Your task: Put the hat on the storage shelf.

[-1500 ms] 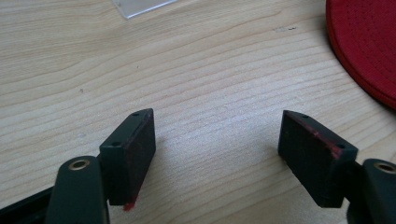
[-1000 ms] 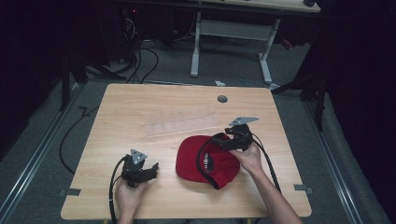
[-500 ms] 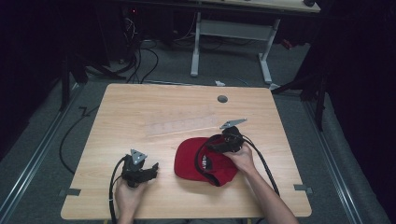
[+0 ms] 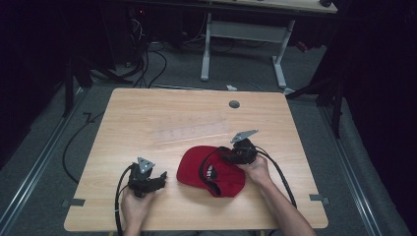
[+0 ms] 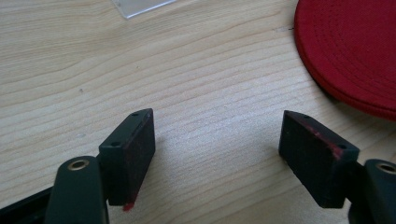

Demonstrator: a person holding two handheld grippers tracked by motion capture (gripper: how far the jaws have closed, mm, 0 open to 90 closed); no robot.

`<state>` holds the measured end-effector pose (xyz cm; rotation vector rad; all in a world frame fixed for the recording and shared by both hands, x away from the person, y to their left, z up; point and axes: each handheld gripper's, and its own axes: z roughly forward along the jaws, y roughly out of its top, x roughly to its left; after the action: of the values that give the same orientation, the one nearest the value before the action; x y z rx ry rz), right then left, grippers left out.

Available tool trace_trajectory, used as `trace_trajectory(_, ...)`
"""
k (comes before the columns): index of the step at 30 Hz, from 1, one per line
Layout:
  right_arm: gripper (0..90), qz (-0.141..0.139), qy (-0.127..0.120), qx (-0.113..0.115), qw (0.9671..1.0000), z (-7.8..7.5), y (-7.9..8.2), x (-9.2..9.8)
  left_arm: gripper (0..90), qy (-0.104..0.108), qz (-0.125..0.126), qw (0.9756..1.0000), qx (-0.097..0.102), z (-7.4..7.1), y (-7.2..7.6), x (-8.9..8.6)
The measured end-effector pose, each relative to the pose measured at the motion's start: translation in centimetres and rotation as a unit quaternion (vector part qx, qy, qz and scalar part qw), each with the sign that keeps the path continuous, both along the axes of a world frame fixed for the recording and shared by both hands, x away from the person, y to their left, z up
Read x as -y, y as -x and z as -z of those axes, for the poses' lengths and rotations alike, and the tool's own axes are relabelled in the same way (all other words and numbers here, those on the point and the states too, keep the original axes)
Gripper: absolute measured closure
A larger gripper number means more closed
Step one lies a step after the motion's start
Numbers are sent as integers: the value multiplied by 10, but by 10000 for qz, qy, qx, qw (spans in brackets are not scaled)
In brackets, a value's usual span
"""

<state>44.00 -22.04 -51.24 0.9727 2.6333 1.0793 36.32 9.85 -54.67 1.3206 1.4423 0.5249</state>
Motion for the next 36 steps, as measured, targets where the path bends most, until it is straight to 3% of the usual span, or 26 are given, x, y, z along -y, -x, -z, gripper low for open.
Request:
trace_trajectory(6,820,-93,-65,-68,9999,-7,7,4,273,0,1,10000,0,0,0,0)
trace_trajectory(15,827,-25,-482,70,9988,-35,19,15,290,12,39,10000,11,0,1,0)
trace_trajectory(16,827,-6,-658,100,9978,-42,22,18,292,17,40,10000,12,0,0,0)
trace_trajectory(22,830,76,-834,154,9964,-58,30,23,299,22,46,10000,13,0,1,1)
trace_trajectory(28,832,149,-911,289,9953,-69,36,30,311,8,68,10000,34,0,1,1)
trace_trajectory(36,834,455,-953,384,9937,-83,43,45,310,7,94,10000,29,0,1,1)
